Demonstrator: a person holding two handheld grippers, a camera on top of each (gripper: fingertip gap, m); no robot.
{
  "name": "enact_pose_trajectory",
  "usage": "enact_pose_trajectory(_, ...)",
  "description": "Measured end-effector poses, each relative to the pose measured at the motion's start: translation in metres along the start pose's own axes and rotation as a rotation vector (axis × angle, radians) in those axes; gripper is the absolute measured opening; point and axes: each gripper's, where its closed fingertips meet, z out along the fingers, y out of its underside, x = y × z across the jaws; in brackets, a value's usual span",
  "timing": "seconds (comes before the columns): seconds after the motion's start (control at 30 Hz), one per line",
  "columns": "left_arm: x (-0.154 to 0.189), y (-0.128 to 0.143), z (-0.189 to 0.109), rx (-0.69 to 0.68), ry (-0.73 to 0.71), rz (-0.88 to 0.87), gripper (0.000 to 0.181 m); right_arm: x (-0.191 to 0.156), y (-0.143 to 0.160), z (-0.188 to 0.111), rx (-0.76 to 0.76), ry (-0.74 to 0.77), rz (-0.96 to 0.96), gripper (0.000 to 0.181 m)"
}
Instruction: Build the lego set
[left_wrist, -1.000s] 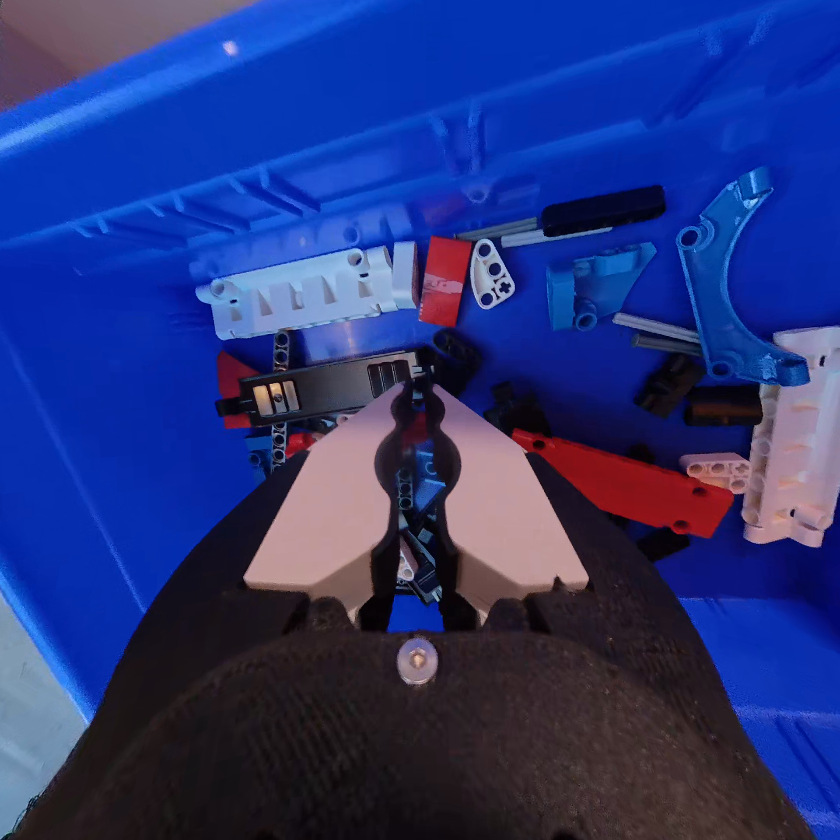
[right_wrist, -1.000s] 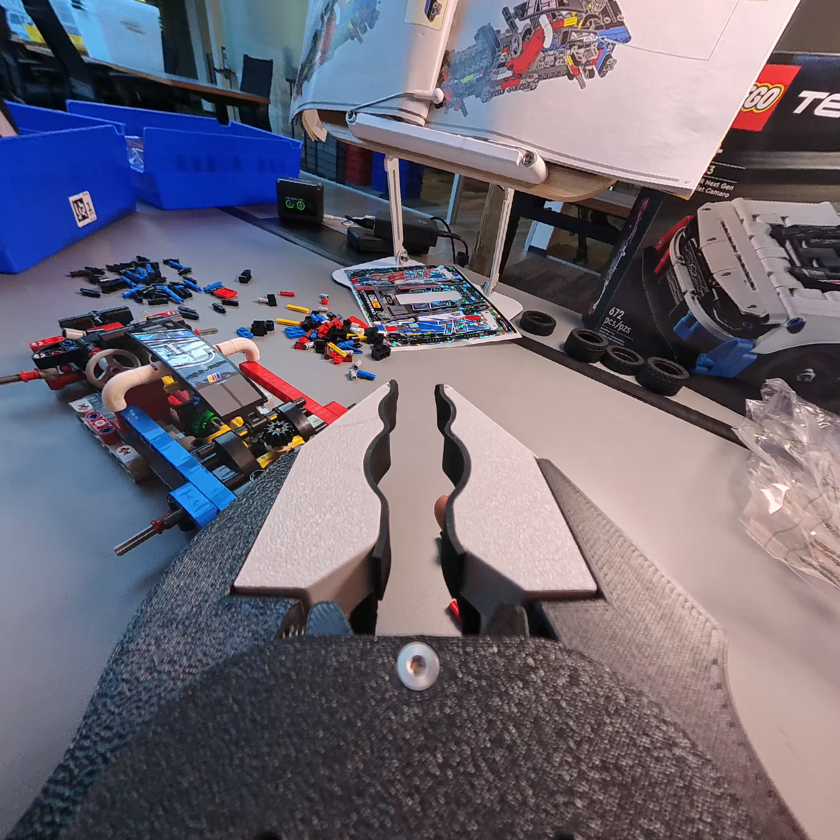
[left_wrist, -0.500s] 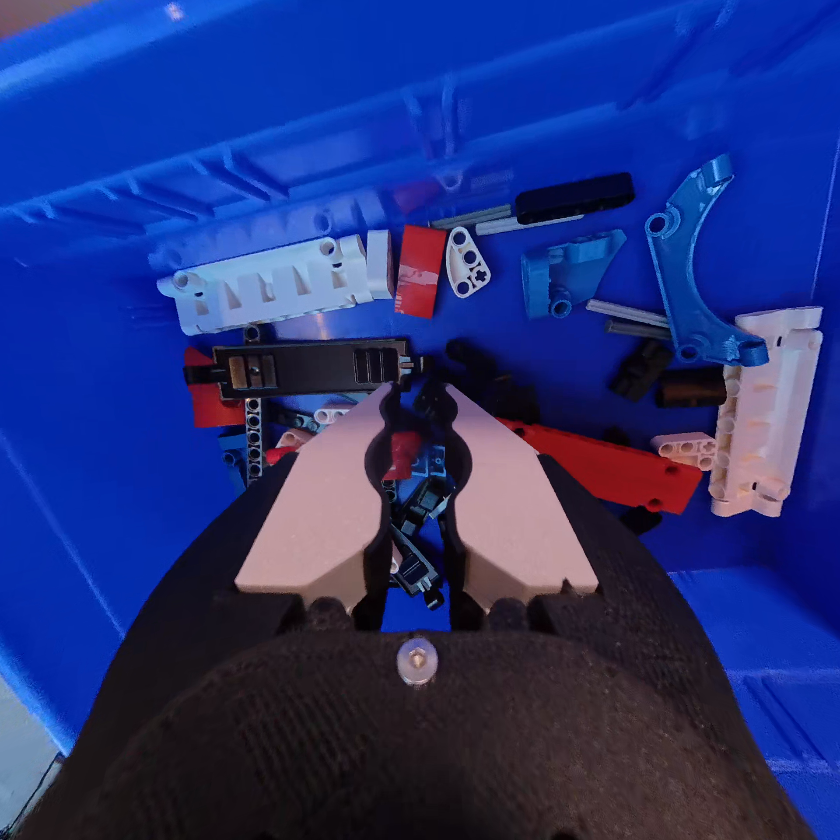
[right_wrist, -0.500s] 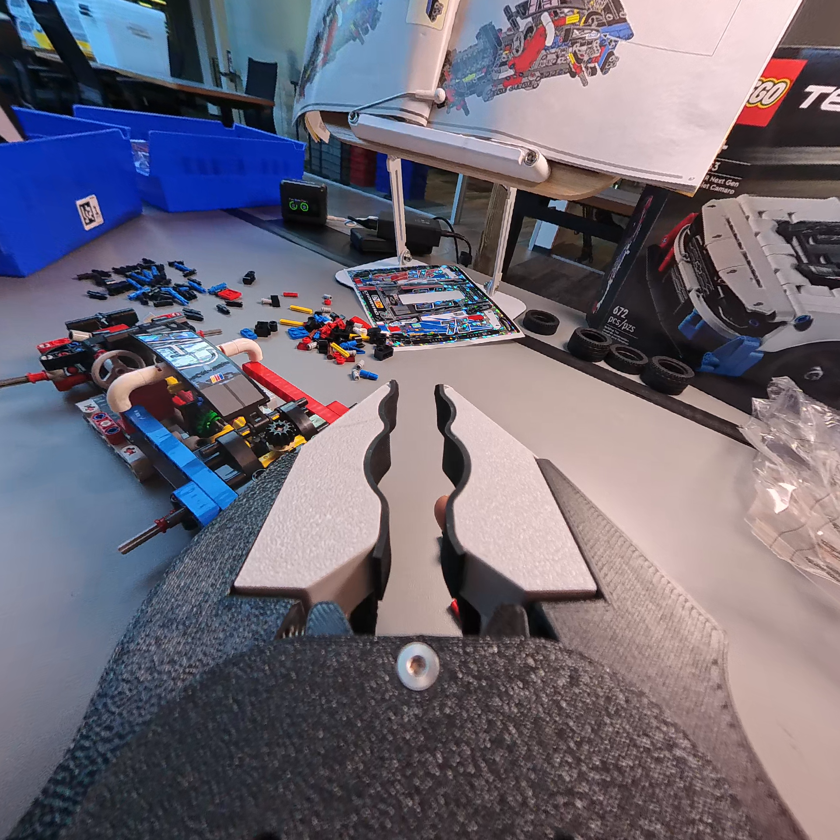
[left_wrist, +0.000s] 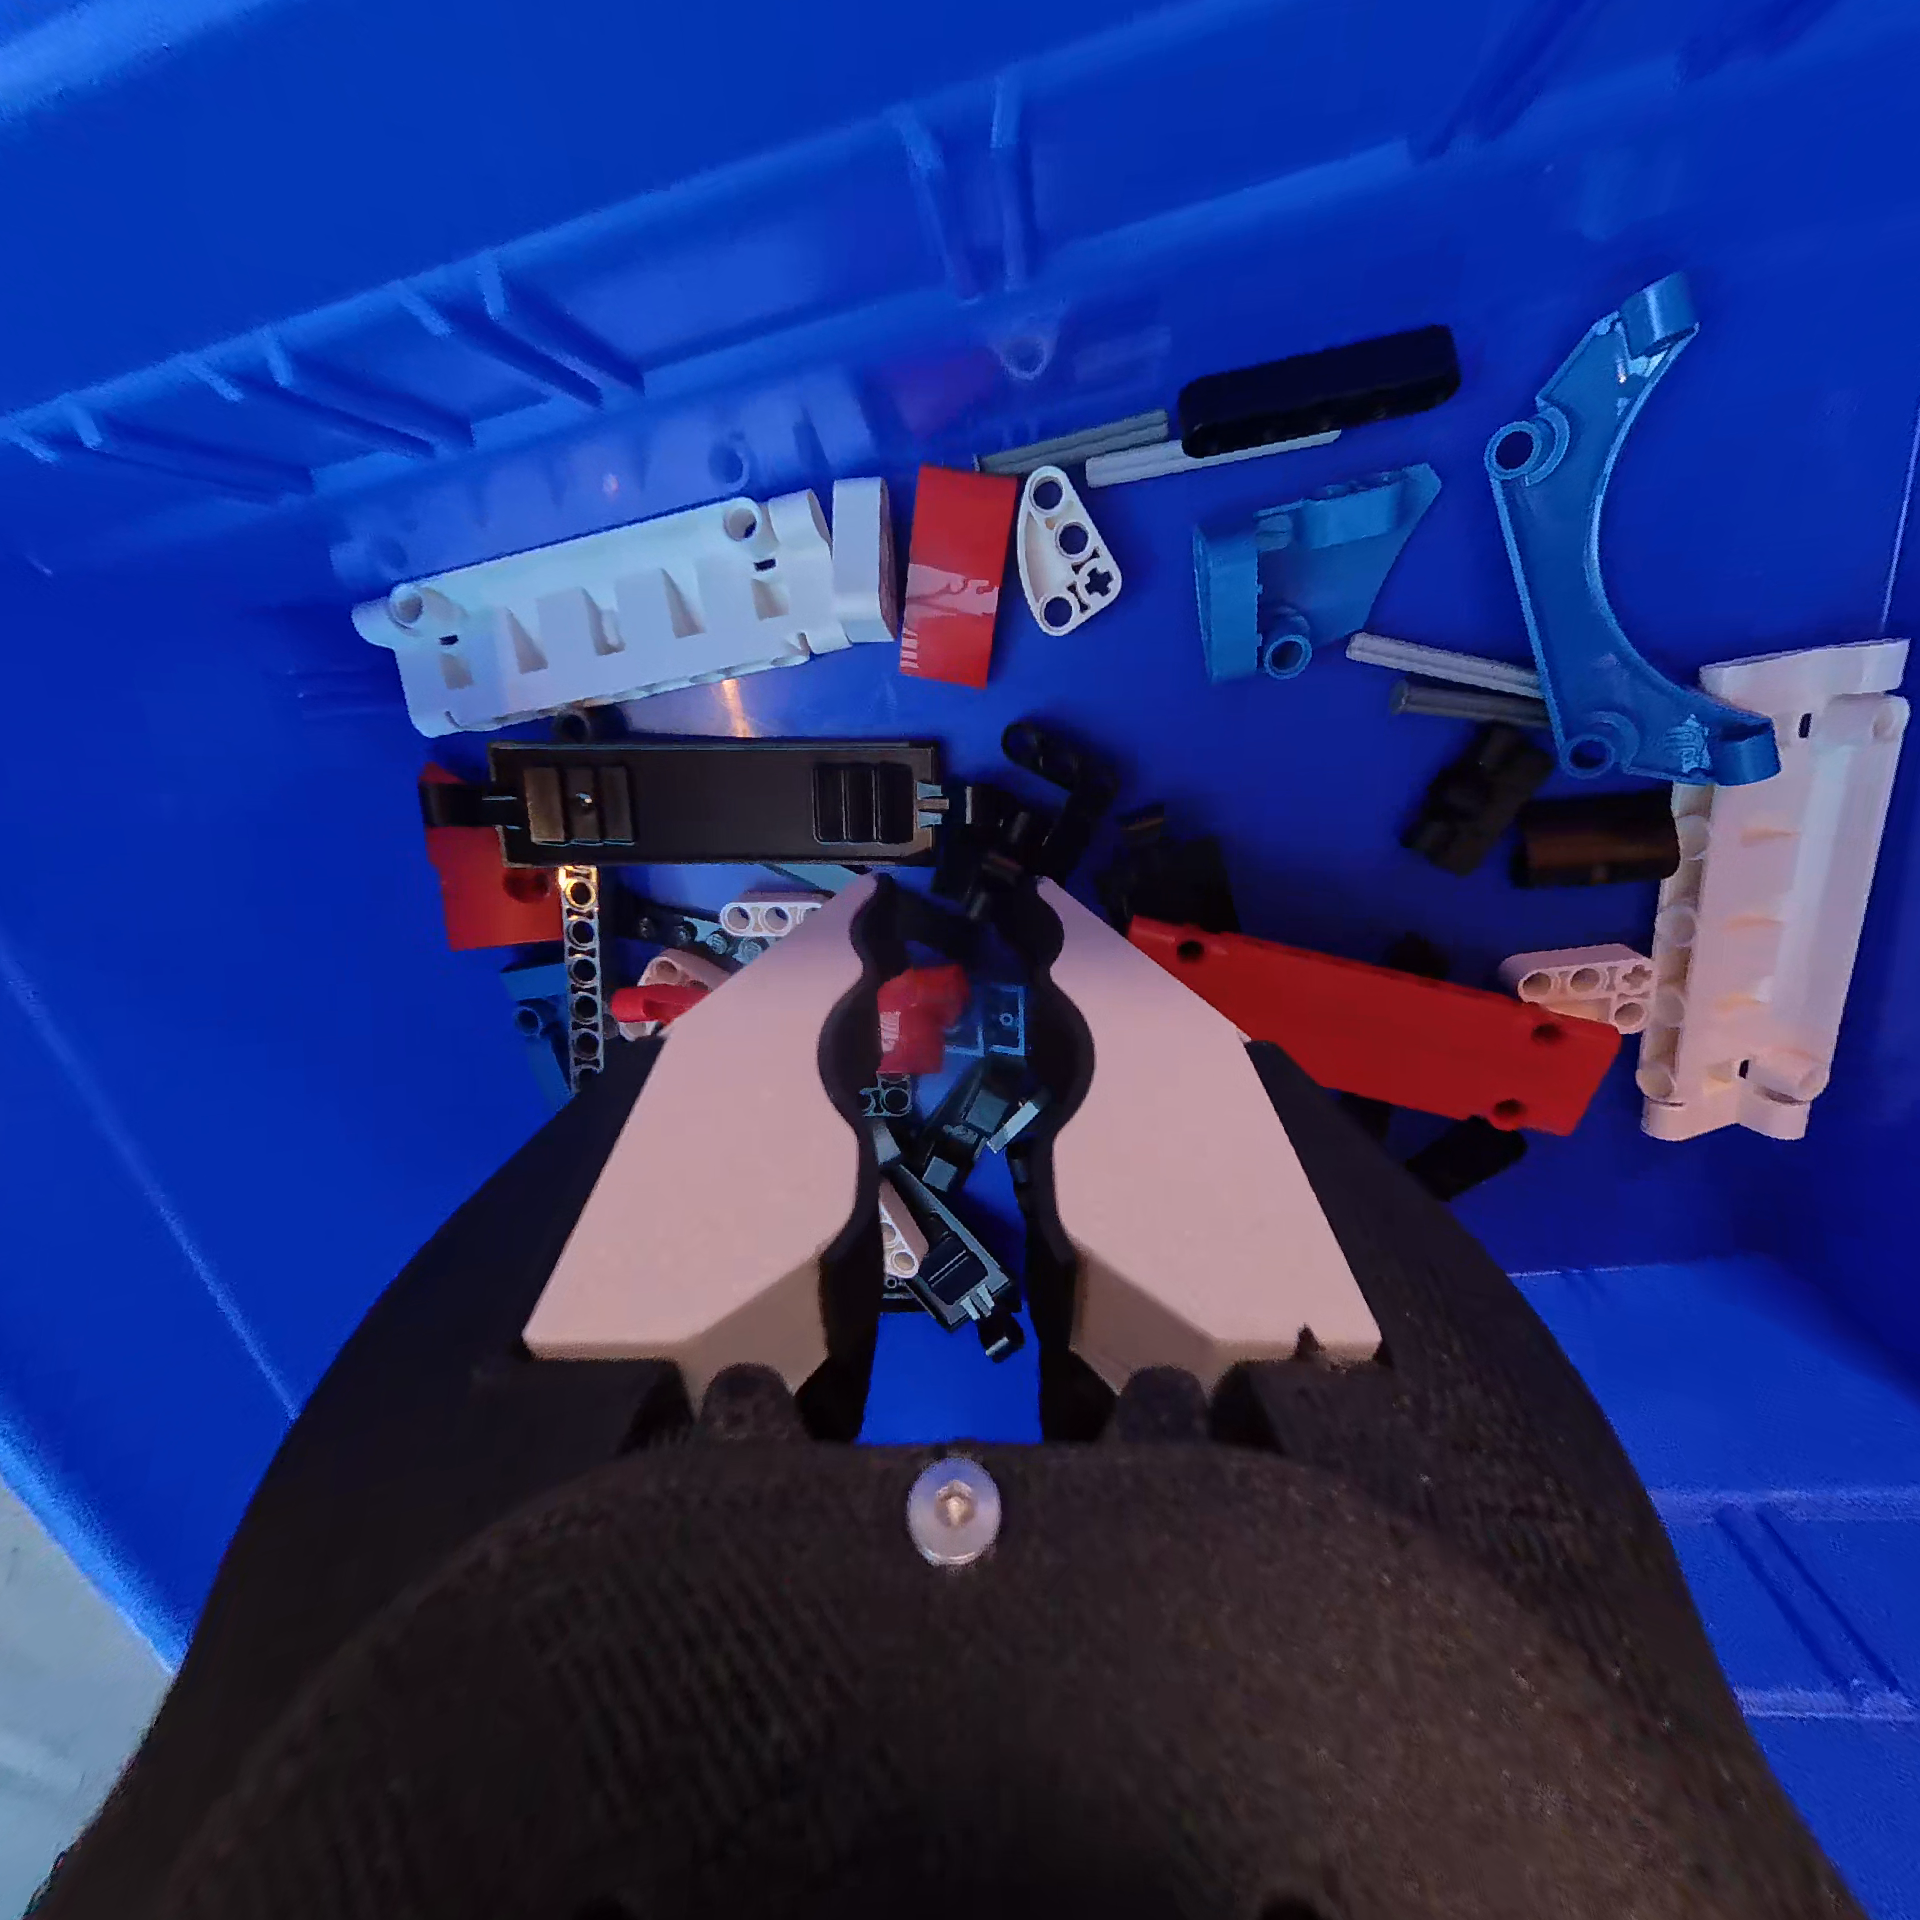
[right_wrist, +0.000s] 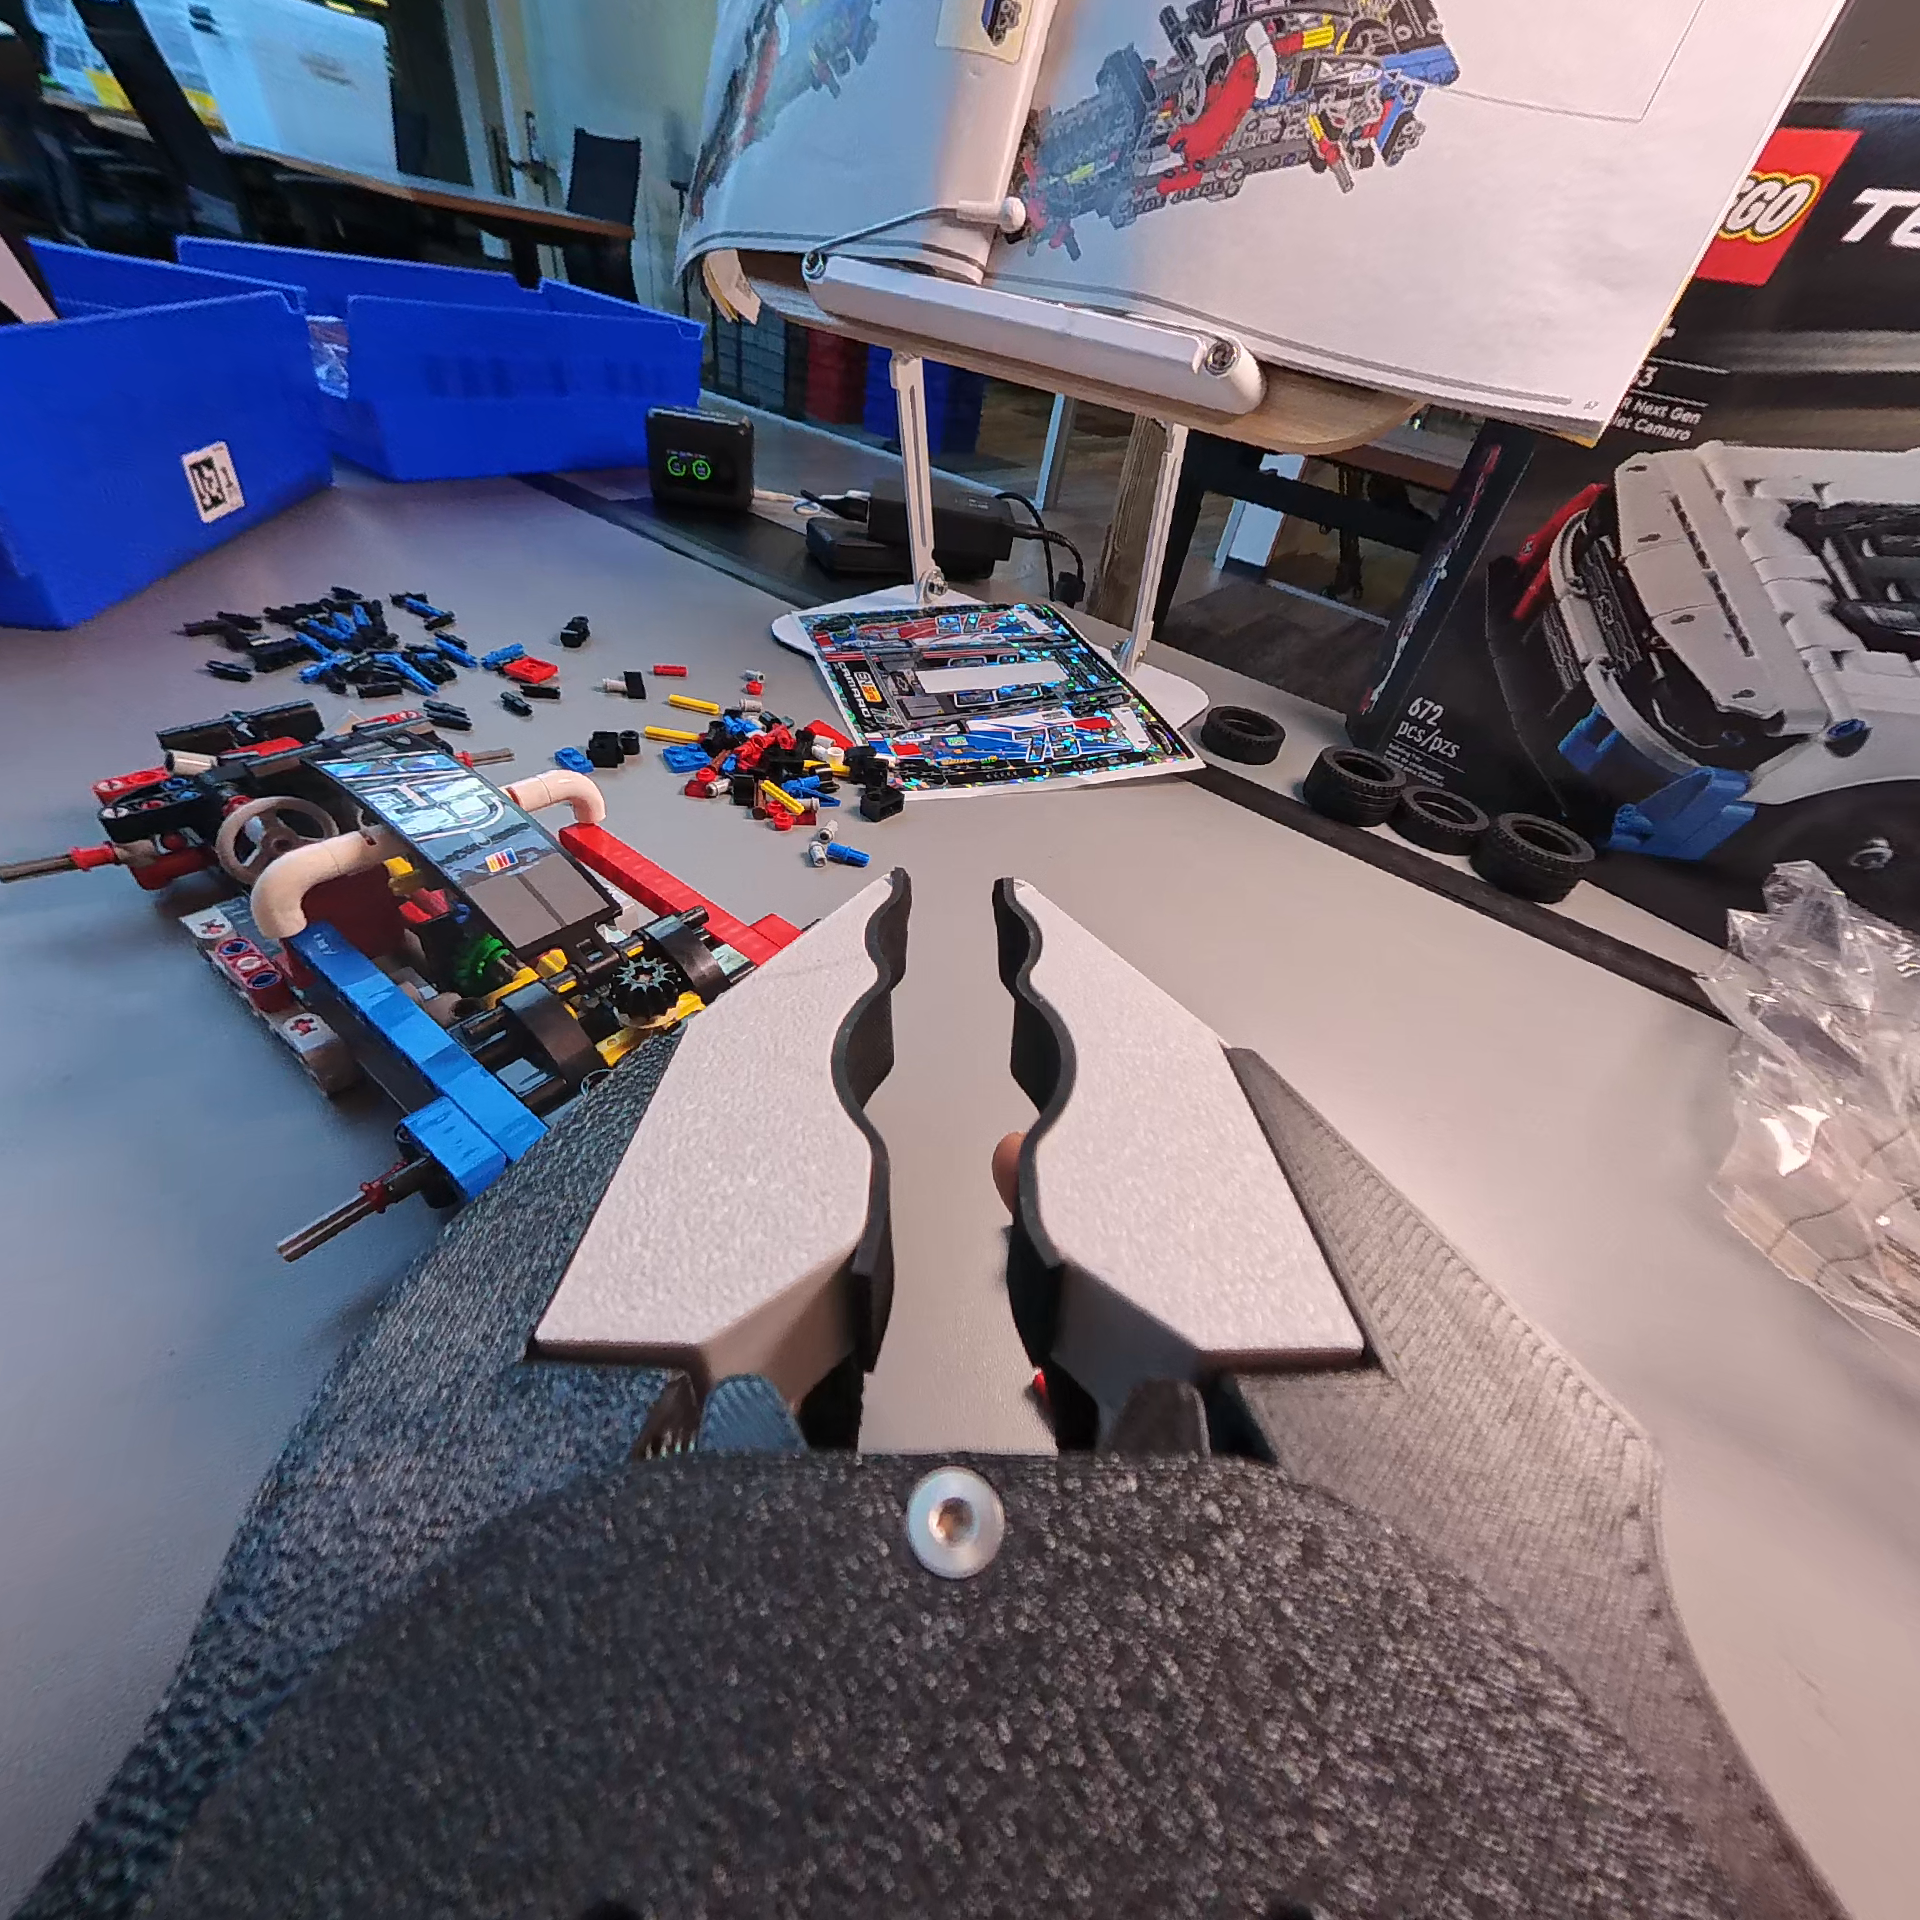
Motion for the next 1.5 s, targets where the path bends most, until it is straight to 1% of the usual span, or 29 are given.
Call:
enact_pose_trajectory(0.03,0.0,0.001,0.0,-0.001,0.002,0.0,0.022,0.0,0.0,0.0,0.0,0.0,0.002,0.015)
enact_pose_trajectory(0.13,0.003,0.002,0.0,0.005,0.013,-0.004,0.019,0.0,0.0,0.0,-0.001,-0.002,0.004,0.015)
enact_pose_trajectory(0.23,0.016,0.0,-0.001,0.012,0.063,0.01,0.019,-0.001,0.0,0.0,-0.002,-0.004,0.0,0.015)
enact_pose_trajectory(0.27,0.02,-0.002,-0.002,0.014,0.073,0.023,0.026,-0.001,0.0,0.0,-0.002,-0.005,0.001,0.015)
enact_pose_trajectory(0.33,0.023,-0.001,-0.002,0.004,0.059,0.051,0.031,-0.001,0.0,0.0,-0.001,-0.005,0.002,0.015)
enact_pose_trajectory(0.47,0.01,-0.007,-0.008,0.065,0.01,0.005,0.023,-0.001,0.001,0.001,-0.003,-0.009,0.004,0.015)
enact_pose_trajectory(0.57,0.002,0.0,-0.004,0.036,-0.006,-0.007,0.019,-0.001,0.0,0.0,-0.002,-0.007,0.002,0.015)
enact_pose_trajectory(0.73,0.006,-0.001,0.002,-0.003,0.006,0.028,0.017,0.001,0.0,-0.001,-0.001,-0.002,0.004,0.015)
enact_pose_trajectory(0.77,0.006,0.002,0.005,-0.023,0.008,0.033,0.015,0.0,0.0,-0.001,-0.002,-0.002,0.004,0.015)
enact_pose_trajectory(0.87,0.011,-0.001,0.008,-0.011,0.032,0.028,0.007,0.0,0.001,0.0,-0.005,-0.005,0.004,0.015)
enact_pose_trajectory(1.13,0.016,0.0,0.006,-0.021,0.037,0.028,0.005,0.001,0.0,-0.002,0.0,-0.002,-0.002,0.015)
enact_pose_trajectory(1.23,0.018,-0.003,0.001,0.002,0.033,0.02,0.005,0.002,-0.002,-0.004,0.007,0.002,0.001,0.015)
enact_pose_trajectory(1.5,0.02,-0.014,-0.027,0.081,-0.016,0.021,0.005,0.0,-0.003,-0.004,0.011,-0.01,-0.005,0.015)
